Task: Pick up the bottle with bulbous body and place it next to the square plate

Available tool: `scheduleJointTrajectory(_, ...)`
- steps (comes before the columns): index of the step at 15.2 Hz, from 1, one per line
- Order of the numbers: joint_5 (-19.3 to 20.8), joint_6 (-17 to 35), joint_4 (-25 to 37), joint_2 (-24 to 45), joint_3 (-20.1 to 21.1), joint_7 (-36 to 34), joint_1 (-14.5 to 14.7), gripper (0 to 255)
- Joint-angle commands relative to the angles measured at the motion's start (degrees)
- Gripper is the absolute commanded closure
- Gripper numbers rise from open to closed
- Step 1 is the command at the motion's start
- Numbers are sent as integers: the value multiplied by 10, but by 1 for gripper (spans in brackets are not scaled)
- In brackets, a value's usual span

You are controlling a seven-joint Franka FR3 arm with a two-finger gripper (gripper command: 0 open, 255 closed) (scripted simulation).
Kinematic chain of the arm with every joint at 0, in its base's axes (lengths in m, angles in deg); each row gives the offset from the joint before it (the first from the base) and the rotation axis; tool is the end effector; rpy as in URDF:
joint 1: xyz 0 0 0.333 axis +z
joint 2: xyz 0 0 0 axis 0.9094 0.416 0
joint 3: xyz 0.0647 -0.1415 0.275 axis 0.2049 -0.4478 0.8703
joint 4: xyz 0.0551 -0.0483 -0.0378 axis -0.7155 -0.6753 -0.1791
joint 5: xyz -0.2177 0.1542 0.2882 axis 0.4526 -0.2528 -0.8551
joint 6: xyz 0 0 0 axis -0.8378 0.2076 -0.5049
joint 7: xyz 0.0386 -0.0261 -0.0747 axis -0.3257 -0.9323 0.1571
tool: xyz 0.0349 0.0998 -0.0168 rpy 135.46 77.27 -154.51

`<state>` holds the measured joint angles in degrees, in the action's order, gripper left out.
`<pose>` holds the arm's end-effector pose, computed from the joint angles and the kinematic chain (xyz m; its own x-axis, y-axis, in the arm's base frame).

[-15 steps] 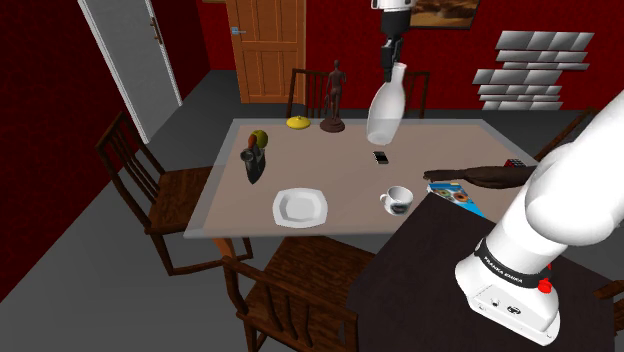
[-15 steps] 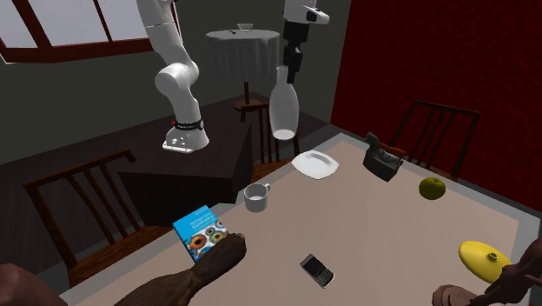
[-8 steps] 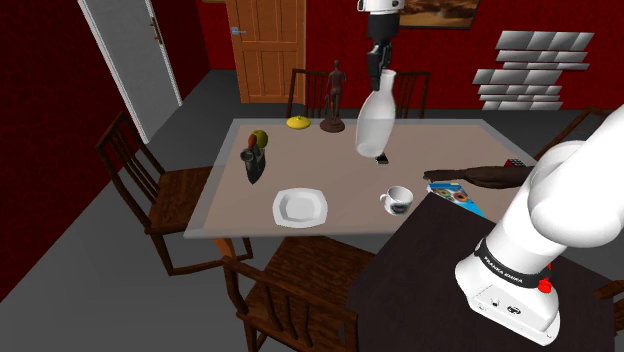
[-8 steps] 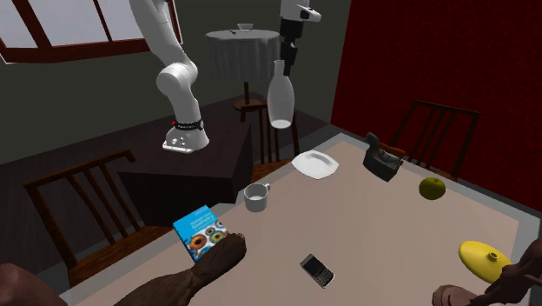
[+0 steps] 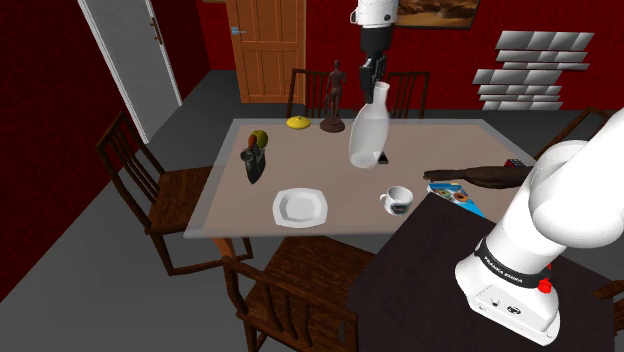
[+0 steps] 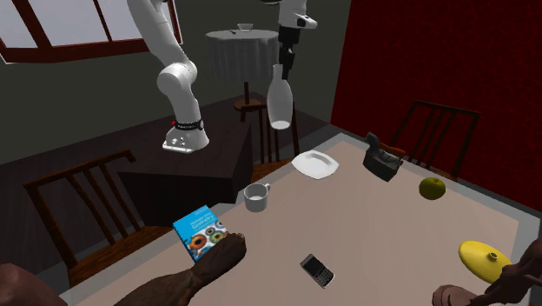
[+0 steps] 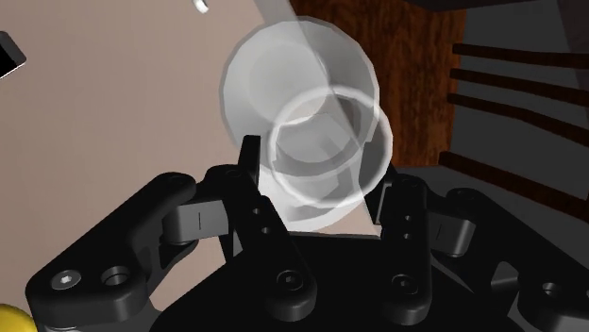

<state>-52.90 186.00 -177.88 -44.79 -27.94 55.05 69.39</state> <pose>0.4631 -0.0313 0.5215 0.9643 0.2361 -0.1198 0.2379 -0.9713 0.0013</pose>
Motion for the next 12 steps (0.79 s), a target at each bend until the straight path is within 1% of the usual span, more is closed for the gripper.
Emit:
scheduleJointTrajectory(1,0,16,-15,0,-1,0,0,255)
scheduleJointTrajectory(12,1,101,-85,16,-3,-2,-1,255)
